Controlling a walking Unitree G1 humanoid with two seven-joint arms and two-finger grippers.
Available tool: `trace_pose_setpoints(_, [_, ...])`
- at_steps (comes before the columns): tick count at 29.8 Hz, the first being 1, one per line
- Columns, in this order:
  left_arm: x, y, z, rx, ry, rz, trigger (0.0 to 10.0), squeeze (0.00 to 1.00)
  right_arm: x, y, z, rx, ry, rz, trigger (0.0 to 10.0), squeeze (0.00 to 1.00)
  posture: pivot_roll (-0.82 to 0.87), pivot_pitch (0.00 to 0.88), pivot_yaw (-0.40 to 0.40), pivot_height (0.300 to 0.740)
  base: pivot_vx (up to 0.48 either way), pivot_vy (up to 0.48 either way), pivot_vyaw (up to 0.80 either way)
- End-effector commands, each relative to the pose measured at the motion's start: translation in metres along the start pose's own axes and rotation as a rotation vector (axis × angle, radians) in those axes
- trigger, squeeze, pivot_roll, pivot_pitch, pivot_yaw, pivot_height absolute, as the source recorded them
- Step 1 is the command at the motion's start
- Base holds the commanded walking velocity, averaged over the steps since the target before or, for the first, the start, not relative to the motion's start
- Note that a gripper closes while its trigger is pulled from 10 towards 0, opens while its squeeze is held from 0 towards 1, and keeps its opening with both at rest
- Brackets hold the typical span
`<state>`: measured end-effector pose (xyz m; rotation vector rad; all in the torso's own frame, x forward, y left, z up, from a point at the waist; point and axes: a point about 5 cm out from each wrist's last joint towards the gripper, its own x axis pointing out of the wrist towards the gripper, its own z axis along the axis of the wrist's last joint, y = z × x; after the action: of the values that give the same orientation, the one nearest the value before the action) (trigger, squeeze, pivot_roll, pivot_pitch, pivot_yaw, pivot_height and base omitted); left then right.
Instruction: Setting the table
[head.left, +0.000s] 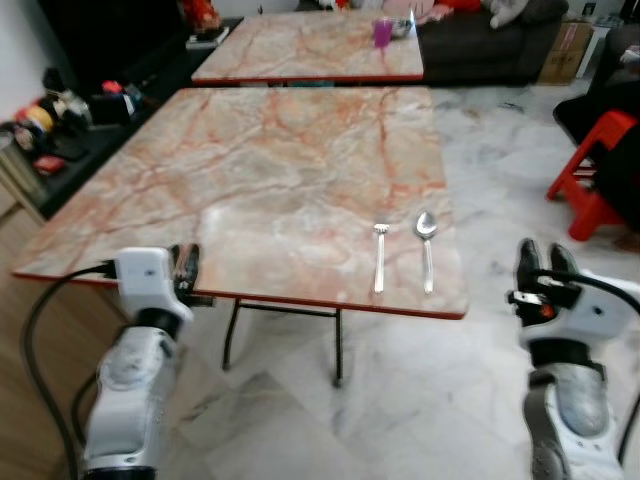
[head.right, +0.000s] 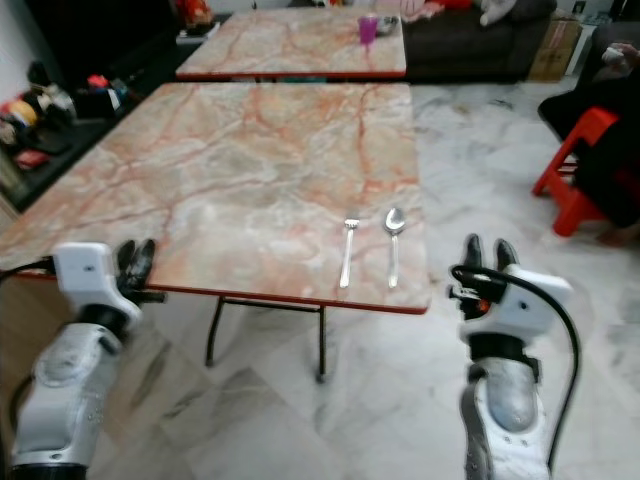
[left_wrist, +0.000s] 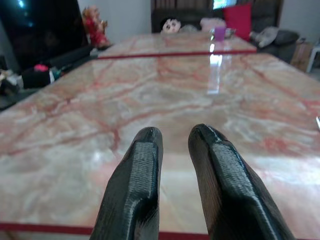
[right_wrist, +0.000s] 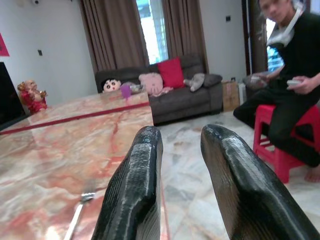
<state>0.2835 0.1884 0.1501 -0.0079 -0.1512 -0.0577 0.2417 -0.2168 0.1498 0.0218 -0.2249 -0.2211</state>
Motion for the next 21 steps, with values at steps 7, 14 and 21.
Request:
trace_pose_setpoints(7, [-0.0020, 0.0083, 0.0005, 0.025, 0.004, 0.025, 10.0, 0.00, 0.0005, 0.0054, 0.0012, 0.015, -0.006, 0.014, 10.0, 0.00, 0.05, 0.068, 0.051, 0.740, 0.000, 0.000, 0.00])
trace_pose_setpoints(14, [-0.0017, 0.0076, 0.0009, 0.034, 0.002, 0.017, 10.0, 0.00, 0.0004, 0.0052, 0.0004, 0.015, -0.004, 0.012, 10.0, 0.00, 0.05, 0.070, 0.051, 0.740, 0.000, 0.000, 0.00])
trace_pose_setpoints(21, [-0.0019, 0.0065, 0.0008, 0.037, 0.004, 0.010, 10.0, 0.00, 0.0002, 0.0051, 0.0004, 0.016, -0.003, 0.011, 10.0, 0.00, 0.05, 0.071, 0.051, 0.740, 0.000, 0.000, 0.00])
